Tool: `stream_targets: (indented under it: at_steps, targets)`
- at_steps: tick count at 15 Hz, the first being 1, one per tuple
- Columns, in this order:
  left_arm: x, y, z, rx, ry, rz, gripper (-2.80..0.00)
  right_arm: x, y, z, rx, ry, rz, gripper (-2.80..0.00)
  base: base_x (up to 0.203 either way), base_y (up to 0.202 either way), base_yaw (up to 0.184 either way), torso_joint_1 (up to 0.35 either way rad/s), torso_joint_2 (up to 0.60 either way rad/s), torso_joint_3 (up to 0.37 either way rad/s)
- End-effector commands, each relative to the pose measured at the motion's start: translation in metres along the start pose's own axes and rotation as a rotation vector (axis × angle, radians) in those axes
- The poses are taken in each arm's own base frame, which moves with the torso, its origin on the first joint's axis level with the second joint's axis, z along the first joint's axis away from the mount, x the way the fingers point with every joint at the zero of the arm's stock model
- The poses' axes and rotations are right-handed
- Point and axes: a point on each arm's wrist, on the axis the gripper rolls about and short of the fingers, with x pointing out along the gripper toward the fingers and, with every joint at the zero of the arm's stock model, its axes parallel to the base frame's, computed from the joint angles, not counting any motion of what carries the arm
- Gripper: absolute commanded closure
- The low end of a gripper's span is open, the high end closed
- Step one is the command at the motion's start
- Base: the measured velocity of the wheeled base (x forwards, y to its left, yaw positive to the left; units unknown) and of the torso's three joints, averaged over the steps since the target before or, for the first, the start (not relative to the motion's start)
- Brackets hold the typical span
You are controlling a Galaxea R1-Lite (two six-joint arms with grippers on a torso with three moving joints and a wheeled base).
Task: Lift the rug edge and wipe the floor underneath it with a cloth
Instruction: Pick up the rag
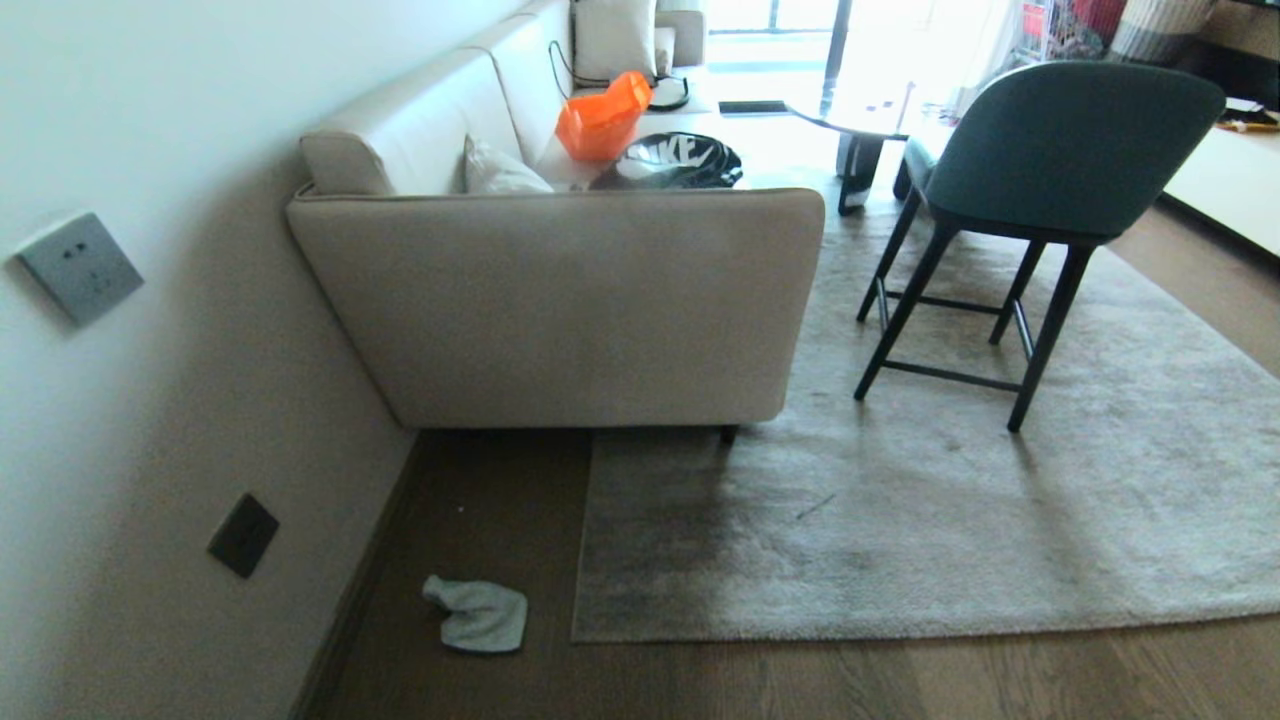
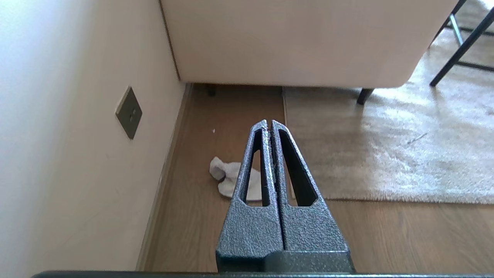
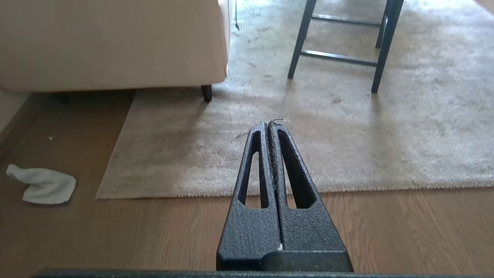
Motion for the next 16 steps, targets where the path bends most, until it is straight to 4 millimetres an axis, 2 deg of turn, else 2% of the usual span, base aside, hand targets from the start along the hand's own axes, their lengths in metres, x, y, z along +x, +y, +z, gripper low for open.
stream_targets:
  at_steps: [1, 16]
  targets:
    - [0.0001, 0.0000, -0.0003, -0.002, 0.001, 0.000, 0.00, 0.0000, 0.0000, 0.0000, 0.000, 0.000, 0.000, 0.00, 0.000, 0.000, 0.000, -0.002, 0.00, -0.178]
    - [0.0000, 0.0001, -0.0001, -0.005, 0.000, 0.001, 0.00, 0.0000, 0.0000, 0.0000, 0.000, 0.000, 0.000, 0.00, 0.000, 0.000, 0.000, 0.004, 0.00, -0.194]
